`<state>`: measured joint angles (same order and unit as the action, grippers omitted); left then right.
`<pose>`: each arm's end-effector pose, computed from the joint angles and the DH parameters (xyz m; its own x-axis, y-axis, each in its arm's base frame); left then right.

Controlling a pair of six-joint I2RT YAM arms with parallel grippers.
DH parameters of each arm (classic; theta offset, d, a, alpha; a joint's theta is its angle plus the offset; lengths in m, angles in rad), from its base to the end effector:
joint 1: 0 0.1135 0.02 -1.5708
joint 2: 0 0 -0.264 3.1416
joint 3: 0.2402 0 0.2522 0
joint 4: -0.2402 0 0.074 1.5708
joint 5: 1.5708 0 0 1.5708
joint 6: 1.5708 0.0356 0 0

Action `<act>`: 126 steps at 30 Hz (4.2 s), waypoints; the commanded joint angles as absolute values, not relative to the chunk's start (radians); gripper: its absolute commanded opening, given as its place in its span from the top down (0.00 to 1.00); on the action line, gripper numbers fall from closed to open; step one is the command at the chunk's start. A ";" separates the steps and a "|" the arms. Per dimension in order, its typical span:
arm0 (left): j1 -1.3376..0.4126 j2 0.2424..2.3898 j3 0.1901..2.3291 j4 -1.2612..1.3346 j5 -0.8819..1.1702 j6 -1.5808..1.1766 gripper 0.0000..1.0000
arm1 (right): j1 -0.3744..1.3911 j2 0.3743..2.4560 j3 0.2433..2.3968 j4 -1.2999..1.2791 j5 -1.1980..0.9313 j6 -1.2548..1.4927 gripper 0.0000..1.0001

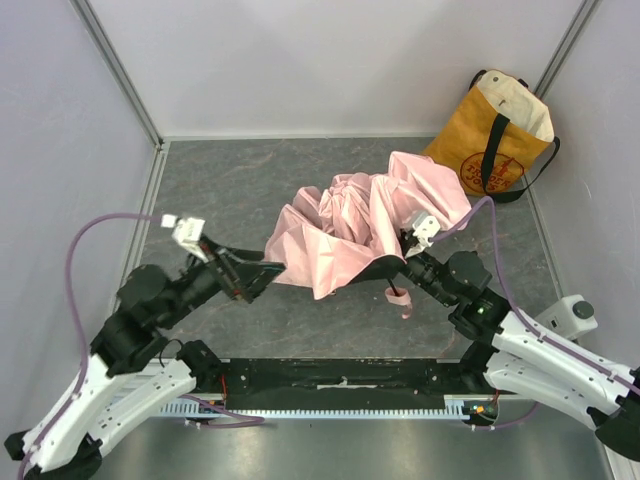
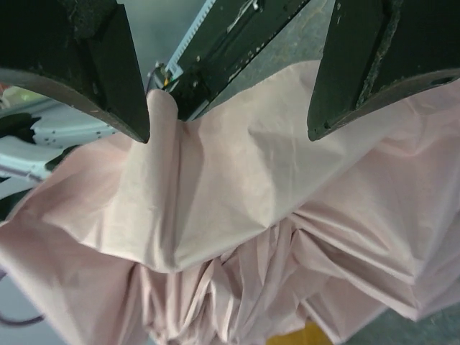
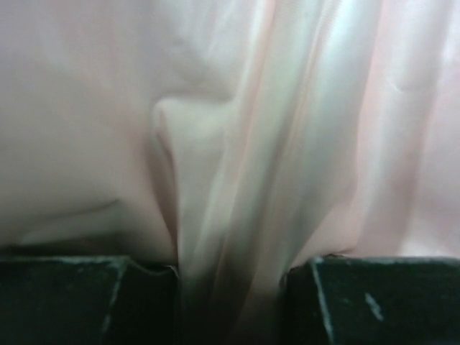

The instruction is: Put away the umbrella

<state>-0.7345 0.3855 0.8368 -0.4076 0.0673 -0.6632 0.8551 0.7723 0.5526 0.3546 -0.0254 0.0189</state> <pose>0.0571 -0.0548 0.3784 -0.4168 -0.4512 -0.7891 0.5862 0.5300 -0.6127 0.1251 0.1452 0.3176 0.0737 0.1135 -0.9908 -0.7724 0.6349 0.0153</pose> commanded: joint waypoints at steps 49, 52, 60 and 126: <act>-0.732 0.770 1.019 -0.010 0.546 -0.560 0.01 | 0.853 0.759 0.633 0.489 -0.472 0.146 1.00; -0.732 0.840 1.025 0.023 0.560 -0.577 0.01 | 0.853 0.799 0.643 0.503 -0.489 0.172 1.00; -0.732 0.899 0.996 0.129 0.514 -0.653 0.12 | 0.853 0.862 0.644 0.557 -0.447 0.247 1.00; -0.732 0.868 0.962 0.033 0.346 -0.759 0.98 | 0.940 1.112 0.993 -0.032 -0.277 0.279 0.02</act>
